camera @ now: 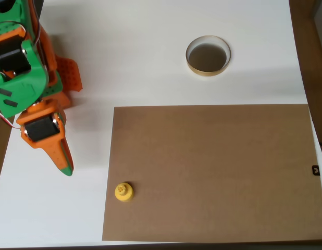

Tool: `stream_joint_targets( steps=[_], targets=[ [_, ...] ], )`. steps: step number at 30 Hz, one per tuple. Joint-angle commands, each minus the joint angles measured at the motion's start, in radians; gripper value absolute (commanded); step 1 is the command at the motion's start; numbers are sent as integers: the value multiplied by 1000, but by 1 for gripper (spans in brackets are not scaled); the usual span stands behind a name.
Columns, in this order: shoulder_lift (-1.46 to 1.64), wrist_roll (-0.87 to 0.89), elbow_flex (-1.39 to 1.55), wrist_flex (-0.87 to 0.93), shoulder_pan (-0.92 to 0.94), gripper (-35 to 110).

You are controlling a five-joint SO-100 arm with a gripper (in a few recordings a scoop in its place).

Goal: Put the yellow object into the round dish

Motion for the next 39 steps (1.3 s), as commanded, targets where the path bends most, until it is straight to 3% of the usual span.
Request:
stream_joint_targets(
  steps=[1,12,22,33,39],
  targets=[
    [17,-18,-9,-3,9,3],
    [15,-46,-34,9,-64,10],
    [8,-164,-149,34,-124,26],
    [-537,-149,-454,-18,-224,32],
    [-660,-152,-555,14,-262,32]
  ],
)
